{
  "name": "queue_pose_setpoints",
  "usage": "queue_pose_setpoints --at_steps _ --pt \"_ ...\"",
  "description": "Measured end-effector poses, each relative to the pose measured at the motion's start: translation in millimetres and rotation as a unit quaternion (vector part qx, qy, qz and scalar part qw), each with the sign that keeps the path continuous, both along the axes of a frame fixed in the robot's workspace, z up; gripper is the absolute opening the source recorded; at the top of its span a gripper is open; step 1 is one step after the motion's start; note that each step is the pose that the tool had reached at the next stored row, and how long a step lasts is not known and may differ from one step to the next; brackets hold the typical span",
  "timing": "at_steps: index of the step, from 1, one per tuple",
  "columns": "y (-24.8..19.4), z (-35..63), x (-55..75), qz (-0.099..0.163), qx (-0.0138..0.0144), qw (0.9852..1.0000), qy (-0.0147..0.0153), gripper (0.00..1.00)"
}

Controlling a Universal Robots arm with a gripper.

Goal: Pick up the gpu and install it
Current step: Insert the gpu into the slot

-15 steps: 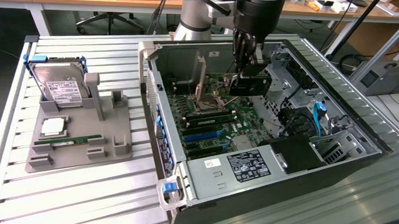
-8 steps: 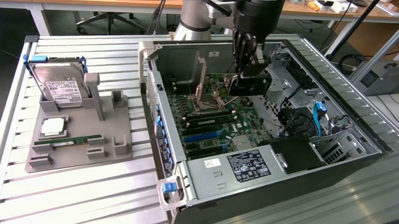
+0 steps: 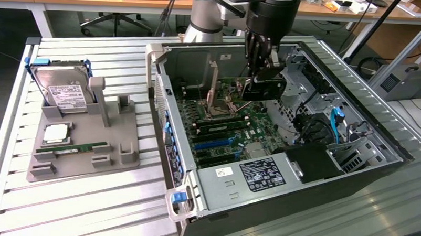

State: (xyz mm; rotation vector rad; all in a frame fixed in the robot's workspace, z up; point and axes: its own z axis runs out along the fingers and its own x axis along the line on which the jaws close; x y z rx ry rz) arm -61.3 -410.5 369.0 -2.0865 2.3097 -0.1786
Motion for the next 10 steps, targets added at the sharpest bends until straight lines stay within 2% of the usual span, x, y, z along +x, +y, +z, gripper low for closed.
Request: queue_pose_setpoints --at_steps 5,8,9,10 --pt "0.0 0.0 0.0 0.015 0.0 0.9999 0.0 0.27" --pt "0.0 0.0 0.0 0.015 0.0 0.9999 0.0 0.27" --pt "-0.1 0.0 -0.1 0.015 0.0031 0.9999 -0.0001 0.27" --pt "-0.1 -0.1 0.0 0.015 0.0222 0.9996 -0.0003 0.27"
